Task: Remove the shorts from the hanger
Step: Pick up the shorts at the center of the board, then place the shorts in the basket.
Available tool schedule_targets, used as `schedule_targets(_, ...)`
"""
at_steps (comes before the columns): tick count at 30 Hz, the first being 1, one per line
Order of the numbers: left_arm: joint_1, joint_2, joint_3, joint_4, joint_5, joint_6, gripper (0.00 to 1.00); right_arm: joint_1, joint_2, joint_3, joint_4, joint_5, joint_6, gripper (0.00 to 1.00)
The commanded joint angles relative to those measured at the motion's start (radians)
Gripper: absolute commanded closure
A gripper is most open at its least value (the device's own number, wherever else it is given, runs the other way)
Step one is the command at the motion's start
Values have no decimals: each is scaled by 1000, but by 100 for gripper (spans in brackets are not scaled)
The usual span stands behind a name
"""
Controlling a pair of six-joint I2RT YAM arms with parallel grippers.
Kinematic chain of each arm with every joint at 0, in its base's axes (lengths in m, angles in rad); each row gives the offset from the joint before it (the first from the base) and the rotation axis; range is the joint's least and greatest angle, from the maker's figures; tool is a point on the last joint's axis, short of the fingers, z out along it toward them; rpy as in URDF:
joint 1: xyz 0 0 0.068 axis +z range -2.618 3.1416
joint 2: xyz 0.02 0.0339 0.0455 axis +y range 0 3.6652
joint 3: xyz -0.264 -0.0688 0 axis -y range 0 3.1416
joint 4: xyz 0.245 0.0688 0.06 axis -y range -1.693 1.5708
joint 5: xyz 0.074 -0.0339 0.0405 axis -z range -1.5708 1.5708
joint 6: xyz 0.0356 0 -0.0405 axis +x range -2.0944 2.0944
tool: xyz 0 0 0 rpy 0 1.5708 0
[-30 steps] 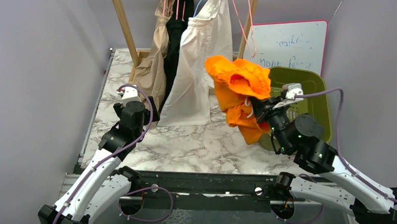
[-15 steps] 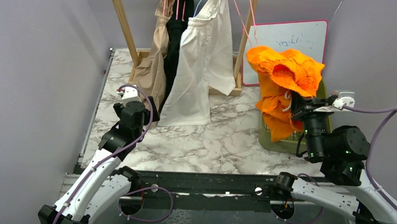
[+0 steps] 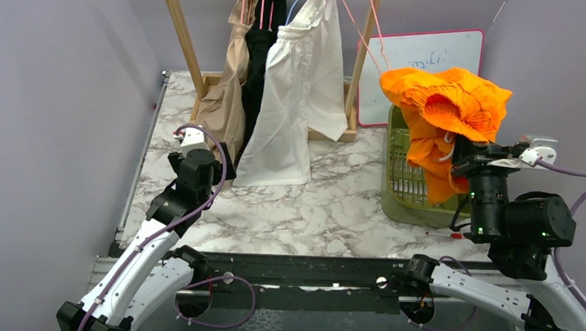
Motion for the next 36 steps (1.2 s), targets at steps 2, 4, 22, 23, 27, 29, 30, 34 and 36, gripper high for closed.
schedule_targets(2, 5, -9, 0, 16, 10, 11, 1, -1, -30, 124, -119, 17, 56, 99)
schedule_targets(4, 4, -6, 0, 16, 13, 11, 1, 0, -40, 128, -138, 28, 45, 99)
schedule_targets(22, 4, 6, 0, 16, 37, 12, 1, -1, 81, -89, 138, 204, -135, 99)
schedule_targets(23, 4, 6, 0, 16, 39, 12, 1, 0, 84, -89, 147, 201, -133, 99)
schedule_targets(27, 3, 7, 1, 17, 51, 10, 1, 0, 110, -86, 136, 214, -124, 99)
schedule_targets(29, 4, 8, 1, 17, 58, 11, 1, 0, 112, -95, 142, 211, -118, 99)
schedule_targets(30, 4, 9, 1, 18, 59, 11, 1, 0, 116, -99, 142, 211, -119, 99)
schedule_targets(34, 4, 7, -1, 18, 61, 11, 1, 0, 117, -142, 249, 196, -220, 99)
schedule_targets(36, 4, 7, 0, 17, 61, 11, 1, -1, 132, -160, 256, 174, -245, 99)
